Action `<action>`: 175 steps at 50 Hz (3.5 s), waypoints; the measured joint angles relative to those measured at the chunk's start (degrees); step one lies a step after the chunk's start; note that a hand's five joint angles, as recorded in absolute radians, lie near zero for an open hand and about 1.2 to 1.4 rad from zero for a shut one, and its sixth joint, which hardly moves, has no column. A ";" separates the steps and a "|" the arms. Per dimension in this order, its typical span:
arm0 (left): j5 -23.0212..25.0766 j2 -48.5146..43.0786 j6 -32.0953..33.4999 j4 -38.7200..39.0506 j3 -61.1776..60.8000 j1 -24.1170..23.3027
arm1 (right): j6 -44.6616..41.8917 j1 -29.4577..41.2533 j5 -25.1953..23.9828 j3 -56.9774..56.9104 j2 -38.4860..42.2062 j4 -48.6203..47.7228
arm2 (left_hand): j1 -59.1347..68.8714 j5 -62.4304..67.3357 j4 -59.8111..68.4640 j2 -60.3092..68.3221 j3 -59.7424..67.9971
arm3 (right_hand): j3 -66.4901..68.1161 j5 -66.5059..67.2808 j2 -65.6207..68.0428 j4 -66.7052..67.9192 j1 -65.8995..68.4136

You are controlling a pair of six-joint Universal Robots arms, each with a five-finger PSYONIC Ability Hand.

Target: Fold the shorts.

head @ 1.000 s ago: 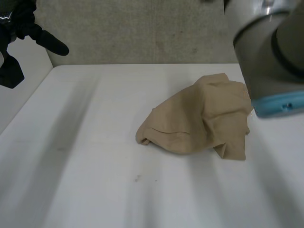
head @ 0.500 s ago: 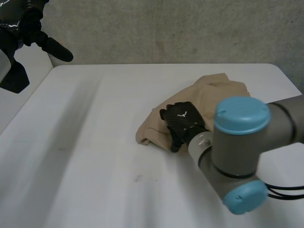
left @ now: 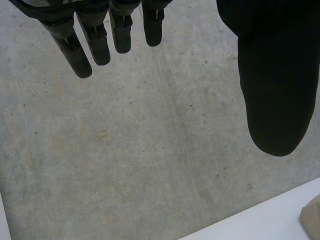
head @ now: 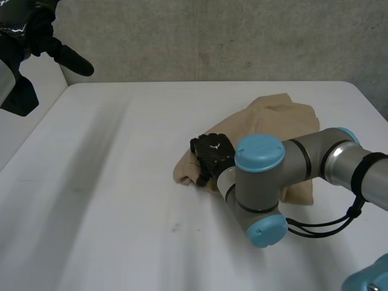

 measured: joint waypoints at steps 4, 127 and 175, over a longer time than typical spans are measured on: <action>-0.01 -0.02 0.00 0.26 0.01 0.03 | -0.78 0.00 0.38 -1.97 0.87 0.29 | 0.00 0.00 0.00 0.00 0.00 | 27.98 25.99 28.95 27.98 22.22; 12.54 -43.82 18.35 31.93 12.81 -31.14 | -8.92 -25.99 -1.12 40.44 -39.79 -6.52 | 14.77 16.18 17.68 17.44 17.28 | -8.37 -8.52 -8.14 -9.10 -7.26; -12.50 -14.00 11.33 5.83 -29.80 -22.17 | -42.63 -33.49 -20.58 38.26 -28.80 4.68 | 20.66 17.93 19.11 19.03 18.21 | -2.38 -2.95 -2.67 -2.43 -2.92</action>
